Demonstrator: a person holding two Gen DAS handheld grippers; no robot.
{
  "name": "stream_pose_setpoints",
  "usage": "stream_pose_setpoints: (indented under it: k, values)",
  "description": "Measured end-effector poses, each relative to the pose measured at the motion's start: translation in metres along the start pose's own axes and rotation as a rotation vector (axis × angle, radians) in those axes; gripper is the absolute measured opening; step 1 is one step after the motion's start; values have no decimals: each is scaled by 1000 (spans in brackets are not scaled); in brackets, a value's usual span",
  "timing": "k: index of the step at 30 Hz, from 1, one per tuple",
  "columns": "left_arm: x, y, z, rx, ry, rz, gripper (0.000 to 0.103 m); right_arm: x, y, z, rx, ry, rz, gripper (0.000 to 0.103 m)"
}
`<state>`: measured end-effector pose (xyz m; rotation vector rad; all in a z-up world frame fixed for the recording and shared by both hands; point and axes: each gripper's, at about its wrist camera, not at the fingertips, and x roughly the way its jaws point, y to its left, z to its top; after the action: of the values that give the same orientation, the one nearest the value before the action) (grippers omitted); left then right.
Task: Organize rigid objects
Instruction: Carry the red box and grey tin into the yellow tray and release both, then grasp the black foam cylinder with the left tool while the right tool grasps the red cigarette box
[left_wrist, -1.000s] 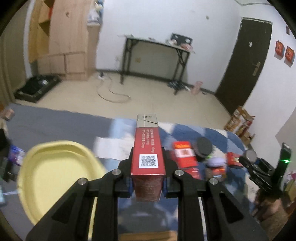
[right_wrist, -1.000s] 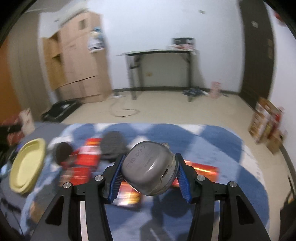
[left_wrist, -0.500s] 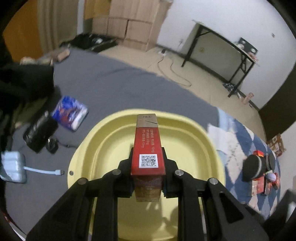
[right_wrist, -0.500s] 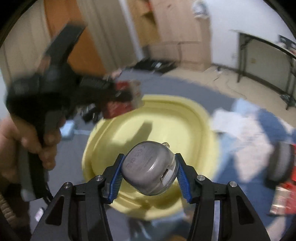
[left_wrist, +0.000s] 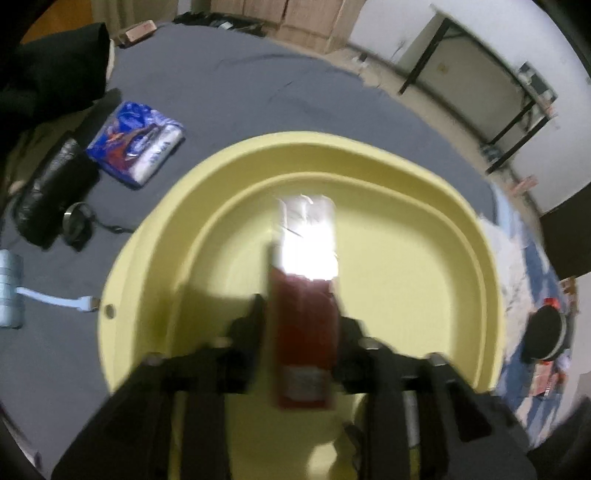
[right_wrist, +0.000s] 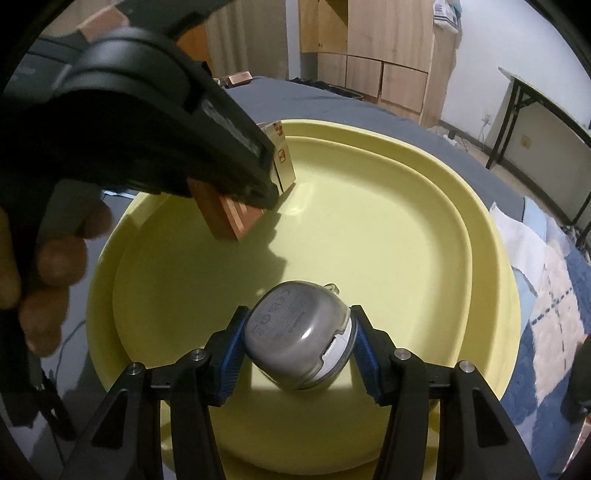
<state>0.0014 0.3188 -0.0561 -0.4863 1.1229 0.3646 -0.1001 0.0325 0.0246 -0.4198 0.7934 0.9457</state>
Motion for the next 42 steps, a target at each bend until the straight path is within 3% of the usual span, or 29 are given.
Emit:
stream_pose_setpoints:
  k: [2,5,7,10,15,18,21,23,26,31,33,36,38,39,40,41,42]
  values:
    - [-23,-3,2,11,-74,8,80,-17,0,6,1,-62,-5,92]
    - [-67,-19,4,57,-206,6,103,-66,-26,1,69,-146,-2,102]
    - [-94,-40,0,119,-259,-55,103,-107,-51,-14,127,-202,-32,103]
    - [-117,-91,-19,257,-269,-144,103,-176,-109,-60,239,-245,-122,103]
    - [-109,-185,-66,442,-176,-246,103,-263,-211,-149,402,-231,-360,103]
    - [-77,-233,-81,459,-51,-233,103,-299,-260,-199,545,-196,-476,103]
    - [-56,-268,-92,489,-45,-178,103,-328,-308,-252,750,-228,-550,103]
    - [-44,-278,-91,466,-45,-156,103,-326,-333,-272,880,-231,-539,103]
    - [-36,-285,-85,435,-40,-191,103,-313,-353,-276,956,-219,-520,103]
    - [-25,-298,-81,453,-69,-136,103,-263,-368,-252,953,-168,-542,103]
    - [-19,-303,-84,468,-67,-140,103,-258,-369,-251,959,-140,-561,103]
    - [-15,-312,-93,554,-131,-103,103,-232,-372,-250,974,-103,-562,103]
    - [-10,-314,-94,558,-121,-124,102,-213,-380,-254,972,-83,-568,103]
    - [-8,-314,-93,553,-118,-130,99,-206,-383,-253,956,-75,-581,103]
    - [-7,-314,-91,544,-112,-134,90,-197,-386,-251,929,-67,-599,103]
    - [-5,-314,-89,533,-102,-145,73,-194,-387,-251,914,-63,-609,103]
    - [-2,-313,-86,519,-87,-156,63,-192,-387,-250,897,-63,-620,103]
